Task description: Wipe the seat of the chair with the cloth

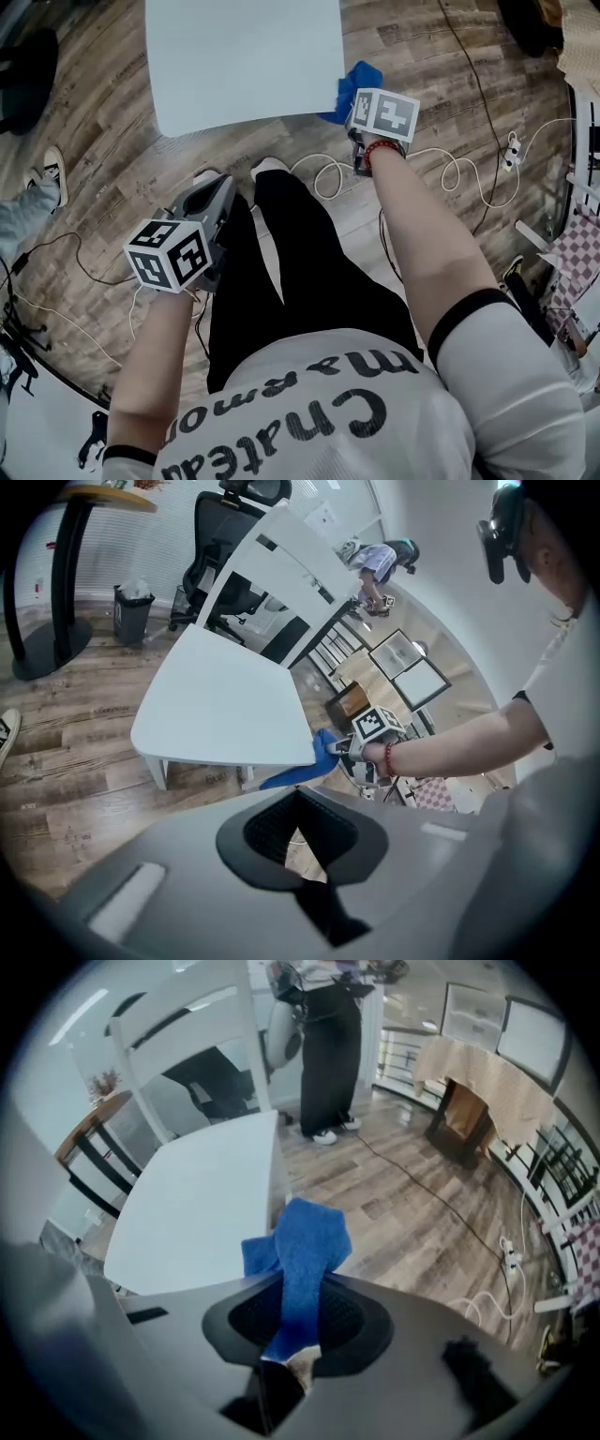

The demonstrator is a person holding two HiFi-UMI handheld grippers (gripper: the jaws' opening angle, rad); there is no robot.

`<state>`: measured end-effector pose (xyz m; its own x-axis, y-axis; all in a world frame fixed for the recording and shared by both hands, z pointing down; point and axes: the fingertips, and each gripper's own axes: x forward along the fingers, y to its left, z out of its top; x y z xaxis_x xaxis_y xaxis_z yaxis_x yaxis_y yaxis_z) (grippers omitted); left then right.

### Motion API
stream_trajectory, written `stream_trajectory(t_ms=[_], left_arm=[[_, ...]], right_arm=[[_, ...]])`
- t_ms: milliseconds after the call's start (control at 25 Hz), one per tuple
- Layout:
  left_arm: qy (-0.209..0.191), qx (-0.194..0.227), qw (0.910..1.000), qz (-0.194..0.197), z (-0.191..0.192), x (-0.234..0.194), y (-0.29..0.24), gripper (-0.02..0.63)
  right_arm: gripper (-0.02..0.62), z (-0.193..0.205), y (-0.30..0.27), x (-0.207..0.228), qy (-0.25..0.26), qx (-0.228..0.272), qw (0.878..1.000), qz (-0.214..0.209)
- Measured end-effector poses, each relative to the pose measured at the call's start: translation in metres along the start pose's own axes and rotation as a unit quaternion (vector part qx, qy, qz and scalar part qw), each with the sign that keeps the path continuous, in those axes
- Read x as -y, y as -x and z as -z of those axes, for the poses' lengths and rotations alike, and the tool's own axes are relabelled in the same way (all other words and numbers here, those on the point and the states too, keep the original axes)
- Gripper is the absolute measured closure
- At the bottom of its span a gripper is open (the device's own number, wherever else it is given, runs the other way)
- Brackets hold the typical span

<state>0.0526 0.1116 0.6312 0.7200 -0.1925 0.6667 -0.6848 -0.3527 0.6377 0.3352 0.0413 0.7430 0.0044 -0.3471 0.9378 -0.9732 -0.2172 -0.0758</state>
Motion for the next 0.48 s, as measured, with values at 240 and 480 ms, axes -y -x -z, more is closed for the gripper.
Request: stream_trajectory(t_ms=[240, 480], left_arm=[[0.019, 0.021, 0.9995, -0.013, -0.021, 0.03, 0.023, 0.598], [-0.042, 0.069, 0.9967, -0.013, -0.093, 0.067, 0.054, 0.598]], right_arm=[[0.512, 0.009, 0.061, 0.03, -0.139, 0.084, 0.982, -0.097], [0.512, -0.041, 0.139, 0.02, -0.006, 0.138, 0.985, -0.105]])
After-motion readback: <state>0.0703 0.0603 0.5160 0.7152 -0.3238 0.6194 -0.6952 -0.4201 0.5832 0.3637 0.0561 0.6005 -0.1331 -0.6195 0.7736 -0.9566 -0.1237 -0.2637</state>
